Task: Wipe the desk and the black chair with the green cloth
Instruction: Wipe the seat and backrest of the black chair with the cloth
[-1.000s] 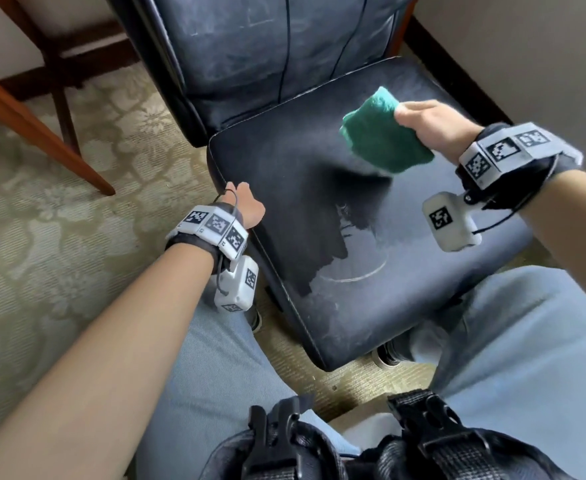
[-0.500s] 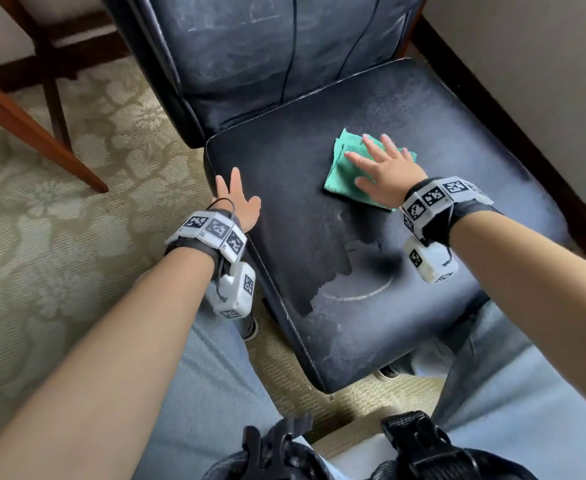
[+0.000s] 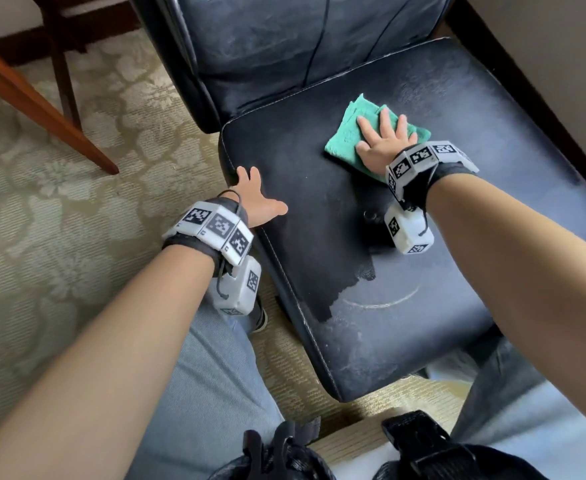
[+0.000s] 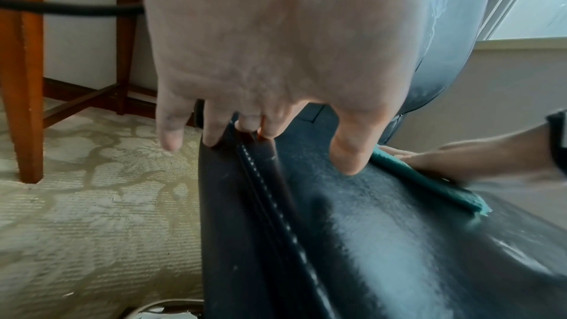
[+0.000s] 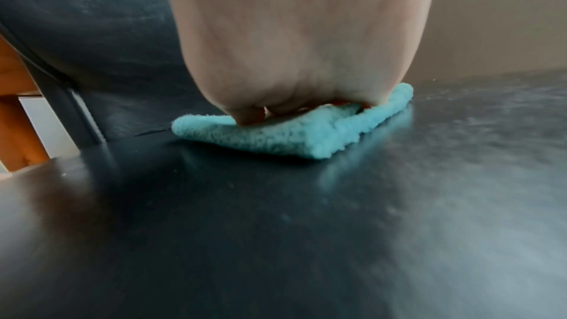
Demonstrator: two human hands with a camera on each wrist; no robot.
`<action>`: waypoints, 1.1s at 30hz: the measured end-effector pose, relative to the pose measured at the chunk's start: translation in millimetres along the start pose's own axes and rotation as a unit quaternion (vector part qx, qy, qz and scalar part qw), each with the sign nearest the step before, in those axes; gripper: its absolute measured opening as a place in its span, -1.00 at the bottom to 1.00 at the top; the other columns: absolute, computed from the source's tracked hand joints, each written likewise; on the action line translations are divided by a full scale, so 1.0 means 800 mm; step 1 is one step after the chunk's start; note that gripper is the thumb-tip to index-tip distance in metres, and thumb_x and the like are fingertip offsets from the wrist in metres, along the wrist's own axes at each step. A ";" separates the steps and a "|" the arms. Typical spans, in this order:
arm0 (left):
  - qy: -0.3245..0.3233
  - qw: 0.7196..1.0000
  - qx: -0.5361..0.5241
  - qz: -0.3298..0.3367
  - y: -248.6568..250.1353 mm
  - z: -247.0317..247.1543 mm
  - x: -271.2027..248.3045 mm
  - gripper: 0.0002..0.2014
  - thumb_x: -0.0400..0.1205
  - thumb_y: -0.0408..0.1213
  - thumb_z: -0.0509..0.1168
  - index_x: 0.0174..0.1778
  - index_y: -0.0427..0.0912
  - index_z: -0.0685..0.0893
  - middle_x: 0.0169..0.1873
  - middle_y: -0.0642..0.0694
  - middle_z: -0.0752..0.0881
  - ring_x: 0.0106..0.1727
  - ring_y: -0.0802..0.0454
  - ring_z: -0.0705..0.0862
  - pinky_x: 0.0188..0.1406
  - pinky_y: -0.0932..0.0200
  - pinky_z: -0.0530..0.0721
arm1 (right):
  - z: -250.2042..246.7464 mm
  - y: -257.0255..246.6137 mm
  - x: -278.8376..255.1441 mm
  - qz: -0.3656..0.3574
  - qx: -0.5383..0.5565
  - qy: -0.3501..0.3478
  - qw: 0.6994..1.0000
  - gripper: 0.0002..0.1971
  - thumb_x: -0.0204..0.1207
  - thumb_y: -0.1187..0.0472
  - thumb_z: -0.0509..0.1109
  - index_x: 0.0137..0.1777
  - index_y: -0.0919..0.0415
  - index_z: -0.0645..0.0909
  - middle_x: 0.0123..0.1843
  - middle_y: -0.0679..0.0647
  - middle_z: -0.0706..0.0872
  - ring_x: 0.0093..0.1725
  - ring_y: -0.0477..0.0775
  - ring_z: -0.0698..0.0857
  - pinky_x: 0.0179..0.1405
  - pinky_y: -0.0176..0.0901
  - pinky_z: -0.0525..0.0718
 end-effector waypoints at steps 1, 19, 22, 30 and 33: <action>-0.004 1.000 -0.001 0.003 -0.002 0.001 0.001 -0.09 0.61 0.03 0.26 0.67 -0.13 -0.22 0.66 -0.13 -0.26 0.62 -0.30 0.12 0.50 -0.10 0.28 | -0.001 -0.006 0.004 -0.003 0.000 -0.003 1.000 -0.45 0.67 -0.01 -0.04 0.65 -0.20 -0.06 0.71 0.03 -0.22 0.66 0.25 -0.25 0.61 0.23 -0.24; -0.013 0.998 0.058 -0.007 -0.002 -0.002 0.000 -0.32 0.71 -0.32 0.02 0.67 -0.16 -0.22 0.66 -0.14 -0.24 0.62 -0.33 0.10 0.51 -0.08 0.24 | 0.098 -0.081 -0.222 -0.403 -0.335 -0.157 0.837 -0.36 0.69 -0.15 -0.04 0.61 -0.25 -0.36 0.67 0.07 -0.41 0.65 0.28 -0.31 0.63 0.26 -0.13; -0.001 0.997 0.081 -0.012 0.001 -0.006 -0.003 -0.36 0.73 -0.34 -0.02 0.67 -0.20 -0.20 0.66 -0.17 -0.20 0.61 -0.35 0.12 0.51 -0.10 0.22 | 0.102 -0.060 -0.240 -0.402 -0.320 -0.159 0.843 -0.33 0.67 -0.19 0.01 0.62 -0.22 -0.33 0.67 0.05 -0.39 0.66 0.24 -0.31 0.65 0.18 -0.19; 0.009 0.998 0.063 -0.001 -0.002 -0.005 -0.002 -0.33 0.70 -0.38 0.02 0.67 -0.18 -0.19 0.66 -0.13 -0.22 0.61 -0.30 0.13 0.50 -0.08 0.23 | 0.068 -0.040 -0.173 -0.273 -0.239 -0.110 0.926 -0.34 0.71 -0.08 0.00 0.66 -0.05 -0.28 0.69 0.03 -0.31 0.68 0.14 -0.21 0.63 0.09 -0.09; 0.010 0.998 0.066 0.005 -0.001 -0.004 -0.004 -0.36 0.70 -0.41 0.01 0.67 -0.23 -0.14 0.66 -0.15 -0.18 0.62 -0.30 0.11 0.51 -0.08 0.21 | 0.041 -0.024 -0.114 -0.177 -0.163 -0.090 0.966 -0.37 0.71 -0.04 0.01 0.67 -0.03 -0.23 0.70 0.02 -0.28 0.68 0.13 -0.20 0.63 0.08 -0.10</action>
Point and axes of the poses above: each hand's wrist, its own x-axis towards the middle knuckle, its own z-axis out of the palm, y = z × x, the point moved 9 cm from there along x, towards the middle knuckle
